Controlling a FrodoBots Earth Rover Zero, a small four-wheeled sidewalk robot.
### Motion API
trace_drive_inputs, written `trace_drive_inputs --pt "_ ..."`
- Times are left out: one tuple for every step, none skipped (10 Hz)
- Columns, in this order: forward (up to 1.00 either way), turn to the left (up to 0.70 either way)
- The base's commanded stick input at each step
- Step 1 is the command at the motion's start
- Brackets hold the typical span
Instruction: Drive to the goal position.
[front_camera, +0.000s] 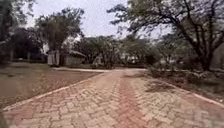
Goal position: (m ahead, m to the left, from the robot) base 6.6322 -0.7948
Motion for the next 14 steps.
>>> trace_drive_inputs --pt "0.7 0.0" --pt "0.7 0.0" --pt "0.7 0.0" --pt "0.7 0.0" --pt "0.7 0.0" --pt "0.7 0.0" --pt "0.7 0.0" --pt "0.7 0.0" --pt "0.7 0.0" --pt "0.7 0.0" --pt "0.7 0.0" --pt "0.7 0.0" --pt "0.7 0.0" --pt "0.7 0.0"
